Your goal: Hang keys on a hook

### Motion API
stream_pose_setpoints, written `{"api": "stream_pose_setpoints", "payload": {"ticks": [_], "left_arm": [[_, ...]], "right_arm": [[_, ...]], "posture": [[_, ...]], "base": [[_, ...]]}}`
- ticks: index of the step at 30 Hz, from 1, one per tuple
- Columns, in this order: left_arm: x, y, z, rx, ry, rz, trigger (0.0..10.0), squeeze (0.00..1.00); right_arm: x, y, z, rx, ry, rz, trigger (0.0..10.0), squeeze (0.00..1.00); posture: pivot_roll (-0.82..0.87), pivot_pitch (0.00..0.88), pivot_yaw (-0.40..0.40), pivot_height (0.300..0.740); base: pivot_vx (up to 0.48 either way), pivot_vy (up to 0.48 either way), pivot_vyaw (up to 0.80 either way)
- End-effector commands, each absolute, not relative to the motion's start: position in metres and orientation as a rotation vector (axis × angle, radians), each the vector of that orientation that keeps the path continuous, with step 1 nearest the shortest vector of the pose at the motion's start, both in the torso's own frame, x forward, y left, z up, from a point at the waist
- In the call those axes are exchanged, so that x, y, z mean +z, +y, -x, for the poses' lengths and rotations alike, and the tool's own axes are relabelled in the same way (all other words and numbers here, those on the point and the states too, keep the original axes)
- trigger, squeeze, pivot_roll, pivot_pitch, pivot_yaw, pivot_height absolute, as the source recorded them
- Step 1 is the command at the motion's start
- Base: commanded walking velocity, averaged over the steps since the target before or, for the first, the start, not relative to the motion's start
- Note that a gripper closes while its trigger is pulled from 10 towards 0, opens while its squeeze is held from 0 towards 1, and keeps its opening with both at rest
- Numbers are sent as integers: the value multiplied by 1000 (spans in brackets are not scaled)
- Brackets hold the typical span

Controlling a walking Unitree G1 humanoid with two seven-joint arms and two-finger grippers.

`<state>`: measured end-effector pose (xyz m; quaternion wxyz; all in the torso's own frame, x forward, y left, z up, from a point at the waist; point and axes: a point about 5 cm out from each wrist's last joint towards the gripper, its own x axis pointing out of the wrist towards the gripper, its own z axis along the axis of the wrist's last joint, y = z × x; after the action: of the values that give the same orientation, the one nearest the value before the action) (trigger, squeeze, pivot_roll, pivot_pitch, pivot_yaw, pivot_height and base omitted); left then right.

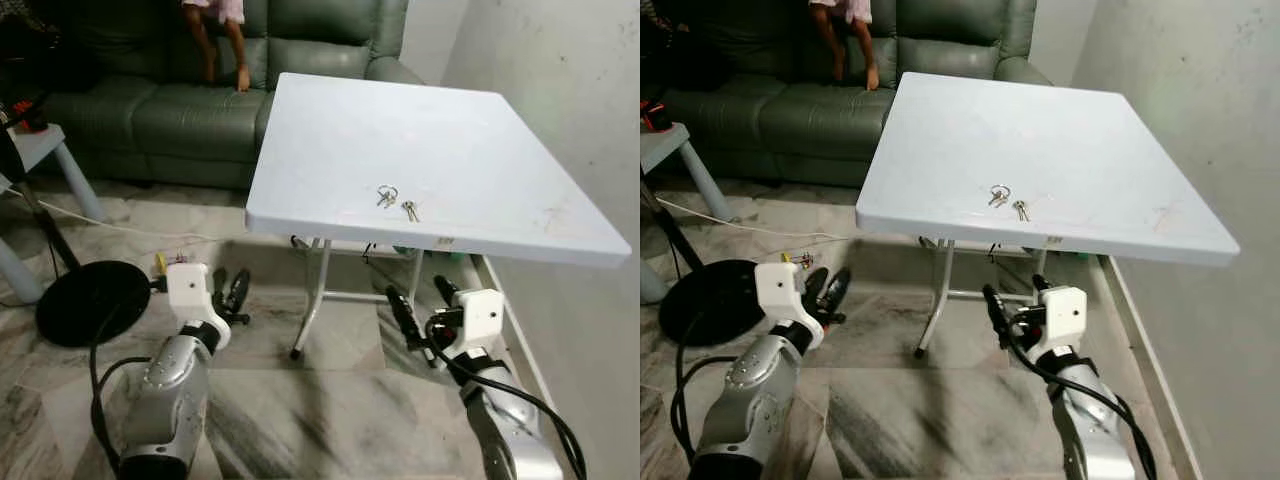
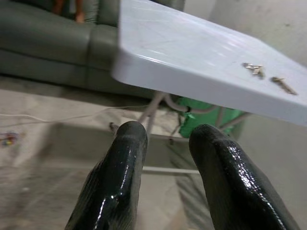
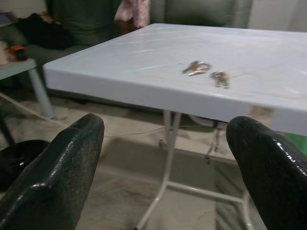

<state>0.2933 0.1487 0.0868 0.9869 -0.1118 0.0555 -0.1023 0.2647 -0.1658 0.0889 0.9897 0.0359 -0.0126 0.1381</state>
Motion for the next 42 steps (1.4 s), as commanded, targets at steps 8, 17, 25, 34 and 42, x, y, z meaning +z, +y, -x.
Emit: {"api": "stream_pose_setpoints", "payload": {"ticks": [8, 17, 25, 34, 42], "left_arm": [[85, 137, -290, -242, 120, 197, 10000, 0], [86, 133, -291, -286, 127, 187, 10000, 0], [87, 131, -291, -293, 126, 190, 10000, 0], [89, 129, -292, -309, 120, 189, 10000, 0], [90, 124, -293, -328, 121, 186, 10000, 0]], "right_arm": [[91, -176, -265, 252, -32, -62, 10000, 0], [90, -178, -266, 254, -28, -55, 10000, 0], [92, -180, -268, 254, -33, -50, 10000, 0], [90, -178, -267, 265, -27, -43, 10000, 0], [89, -176, -267, 280, -23, -26, 10000, 0]], "posture": [[152, 0, -78, 736], [154, 0, -79, 736], [156, 0, -79, 736], [154, 0, -74, 736], [154, 0, -70, 736]], "base": [[0, 0, 0], [0, 0, 0], [96, 0, 0], [343, 0, 0], [400, 0, 0]]}}
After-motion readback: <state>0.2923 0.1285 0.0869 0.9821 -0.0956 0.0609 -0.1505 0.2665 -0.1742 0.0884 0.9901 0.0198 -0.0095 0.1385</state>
